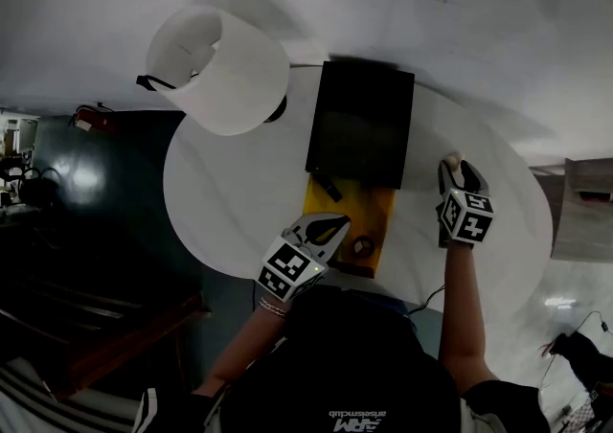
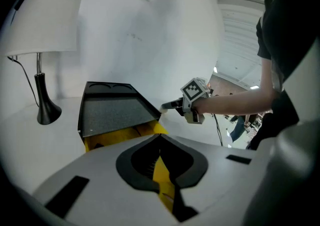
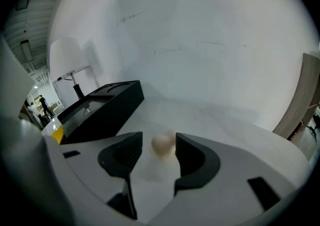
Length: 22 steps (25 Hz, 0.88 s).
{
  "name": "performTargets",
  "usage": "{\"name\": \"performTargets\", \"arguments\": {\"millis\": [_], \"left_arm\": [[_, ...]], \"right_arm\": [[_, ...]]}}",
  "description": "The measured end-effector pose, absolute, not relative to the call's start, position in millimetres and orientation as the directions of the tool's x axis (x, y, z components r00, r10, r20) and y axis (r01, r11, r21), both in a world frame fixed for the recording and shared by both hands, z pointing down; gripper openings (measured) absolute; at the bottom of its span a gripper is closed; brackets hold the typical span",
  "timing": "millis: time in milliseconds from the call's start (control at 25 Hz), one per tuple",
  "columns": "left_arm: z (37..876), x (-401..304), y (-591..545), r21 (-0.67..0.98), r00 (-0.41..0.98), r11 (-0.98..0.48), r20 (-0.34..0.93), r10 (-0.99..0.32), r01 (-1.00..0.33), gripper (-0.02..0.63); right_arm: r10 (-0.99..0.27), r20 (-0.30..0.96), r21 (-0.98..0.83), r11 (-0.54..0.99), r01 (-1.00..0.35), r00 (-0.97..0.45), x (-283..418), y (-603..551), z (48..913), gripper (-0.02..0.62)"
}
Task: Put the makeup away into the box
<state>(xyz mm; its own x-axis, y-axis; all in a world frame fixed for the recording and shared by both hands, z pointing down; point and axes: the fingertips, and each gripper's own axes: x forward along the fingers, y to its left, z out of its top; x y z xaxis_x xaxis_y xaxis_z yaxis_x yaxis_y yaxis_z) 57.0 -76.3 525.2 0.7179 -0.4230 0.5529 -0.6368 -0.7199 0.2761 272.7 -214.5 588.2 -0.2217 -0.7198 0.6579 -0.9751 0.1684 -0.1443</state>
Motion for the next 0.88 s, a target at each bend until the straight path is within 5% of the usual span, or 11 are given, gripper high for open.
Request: {"name": "performTargets", "arguments": {"millis": [360, 880], "left_arm": [[533, 51, -68, 0.295, 0.697, -0.683, 0.572, -0.433, -0.668, 0.017], [527, 50, -63, 0.296, 0.713, -0.697, 0.552, -0.433, -0.653, 0.017]], "right_arm": [[-0.690, 0.720, -0.071, 0.033, -0.997, -0.074, 299, -217, 613, 0.208], [-0.718, 0.684, -0.143, 0.046, -0.989, -0.132, 292, -209, 591, 0.172]]}}
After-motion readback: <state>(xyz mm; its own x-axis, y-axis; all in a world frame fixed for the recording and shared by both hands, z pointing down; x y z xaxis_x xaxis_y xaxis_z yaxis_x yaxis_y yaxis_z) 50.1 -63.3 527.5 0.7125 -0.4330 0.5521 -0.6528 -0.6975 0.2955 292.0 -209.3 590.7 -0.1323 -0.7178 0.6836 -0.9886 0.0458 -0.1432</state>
